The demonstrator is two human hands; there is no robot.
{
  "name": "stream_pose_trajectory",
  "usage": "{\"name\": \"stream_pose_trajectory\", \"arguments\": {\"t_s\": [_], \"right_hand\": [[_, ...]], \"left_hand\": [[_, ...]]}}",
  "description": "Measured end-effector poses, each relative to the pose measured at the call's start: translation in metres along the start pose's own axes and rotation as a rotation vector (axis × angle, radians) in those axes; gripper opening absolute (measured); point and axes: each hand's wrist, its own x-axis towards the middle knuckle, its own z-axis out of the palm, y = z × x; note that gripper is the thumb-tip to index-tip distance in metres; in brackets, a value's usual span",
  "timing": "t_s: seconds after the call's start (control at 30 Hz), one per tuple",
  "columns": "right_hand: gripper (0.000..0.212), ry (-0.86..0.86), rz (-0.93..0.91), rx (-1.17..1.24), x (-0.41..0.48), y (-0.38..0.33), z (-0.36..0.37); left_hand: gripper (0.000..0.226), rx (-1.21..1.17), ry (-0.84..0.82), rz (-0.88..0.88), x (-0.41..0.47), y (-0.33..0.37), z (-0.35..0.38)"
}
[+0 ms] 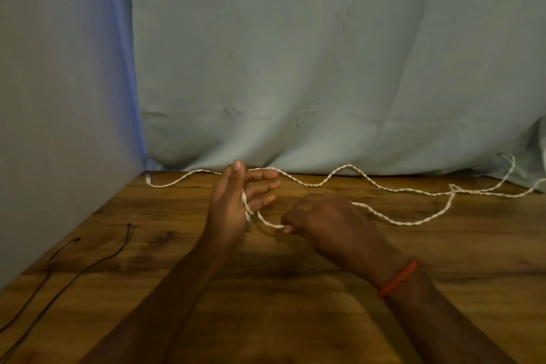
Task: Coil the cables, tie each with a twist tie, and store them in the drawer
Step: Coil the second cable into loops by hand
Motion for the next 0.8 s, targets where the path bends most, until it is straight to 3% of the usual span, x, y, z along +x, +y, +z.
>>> {"name": "stream_pose_trajectory", "arguments": {"t_s": [0.07, 0.2, 0.3, 0.4, 0.5, 0.57, 0.73, 0.8], "right_hand": [[0.001, -0.003, -0.023, 0.051, 0.003, -0.001, 0.005], [0.015, 0.063, -0.029, 0.204, 0.005, -0.005, 0.004], [0.012, 0.170, -0.052, 0.235, 0.003, -0.008, -0.001], [0.019, 0.263, -0.039, 0.289, 0.003, -0.008, -0.010], [0.026, 0.201, 0.006, 0.318, -0.001, 0.003, -0.018], [0.026, 0.170, 0.060, 0.348, -0.005, 0.017, -0.022], [0.015, 0.353, 0.299, 0.577, -0.016, 0.040, -0.035], [0.012, 0.361, 0.371, 0.551, -0.019, 0.044, -0.032]], "left_hand": [[0.042, 0.137, -0.018, 0.075, -0.004, -0.008, 0.000], [0.046, 0.523, -0.169, 0.273, -0.015, -0.018, -0.003], [0.034, 0.637, -0.266, 0.292, -0.018, -0.017, -0.002], [0.039, 0.493, -0.313, 0.197, -0.019, -0.014, 0.000], [0.056, 0.453, -0.287, 0.108, -0.014, -0.013, -0.001], [0.052, 0.347, -0.258, 0.001, -0.011, -0.009, -0.001], [0.054, 0.004, -0.471, -0.225, -0.003, -0.004, -0.010], [0.047, -0.169, -0.543, -0.349, 0.000, -0.004, -0.016]]}}
